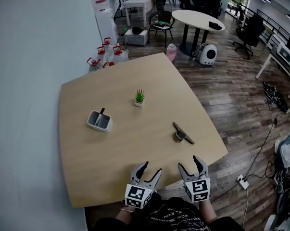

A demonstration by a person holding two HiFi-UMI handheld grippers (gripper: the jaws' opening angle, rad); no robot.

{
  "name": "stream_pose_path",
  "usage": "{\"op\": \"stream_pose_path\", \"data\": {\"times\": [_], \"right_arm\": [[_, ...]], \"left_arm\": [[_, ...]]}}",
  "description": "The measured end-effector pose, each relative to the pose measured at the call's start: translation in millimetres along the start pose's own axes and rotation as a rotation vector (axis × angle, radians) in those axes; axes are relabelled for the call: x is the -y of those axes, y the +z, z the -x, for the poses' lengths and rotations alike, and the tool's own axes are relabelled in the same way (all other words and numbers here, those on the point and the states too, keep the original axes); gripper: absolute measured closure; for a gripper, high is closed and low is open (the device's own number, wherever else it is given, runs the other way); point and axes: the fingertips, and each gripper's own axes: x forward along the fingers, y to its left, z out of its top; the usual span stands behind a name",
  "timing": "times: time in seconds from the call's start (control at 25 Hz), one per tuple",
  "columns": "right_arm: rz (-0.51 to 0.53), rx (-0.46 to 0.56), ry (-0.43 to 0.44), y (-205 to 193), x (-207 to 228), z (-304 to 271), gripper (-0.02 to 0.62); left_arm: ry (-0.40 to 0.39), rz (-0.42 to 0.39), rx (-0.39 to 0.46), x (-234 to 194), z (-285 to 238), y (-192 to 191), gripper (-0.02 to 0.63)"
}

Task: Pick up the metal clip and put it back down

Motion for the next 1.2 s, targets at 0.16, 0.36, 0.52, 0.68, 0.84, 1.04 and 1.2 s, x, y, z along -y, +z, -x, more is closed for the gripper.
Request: {"op": "stream_pose_path", "data": {"times": [0.16,0.36,0.52,0.68,0.84,1.04,1.2], "right_arm": [[0.012,-0.015,-0.013,7.3,4.9,-16.6,0.295],[0.053,-0.04,-0.007,17.8,16.0,-39.0,0.295],[0.095,-0.057,0.005,25.7,31.6,-59.0,0.295],[0.133,-0.1,0.029,24.9,44.3,-83.0,0.295],[0.173,-0.146,0.08,22.0,47.8,-108.6,0.295],[0.199,-0.192,0.136,10.4,51.4,-141.5,0.295],[0.223,-0.249,0.166,-2.9,51.7,-157.9,0.295]], "left_arm": [[-0.015,-0.011,-0.001,-12.2,-6.6,8.1,0.344],[0.005,0.004,0.01,-19.1,-11.5,15.8,0.344],[0.032,0.008,0.001,-20.7,-16.7,16.9,0.344],[0.069,0.017,0.009,-23.1,-16.9,23.1,0.344],[0.12,0.027,0.007,-30.1,-16.5,26.2,0.344],[0.174,0.038,-0.001,-36.6,-16.2,24.1,0.344],[0.195,0.036,-0.002,-33.6,-16.1,26.2,0.344]]}}
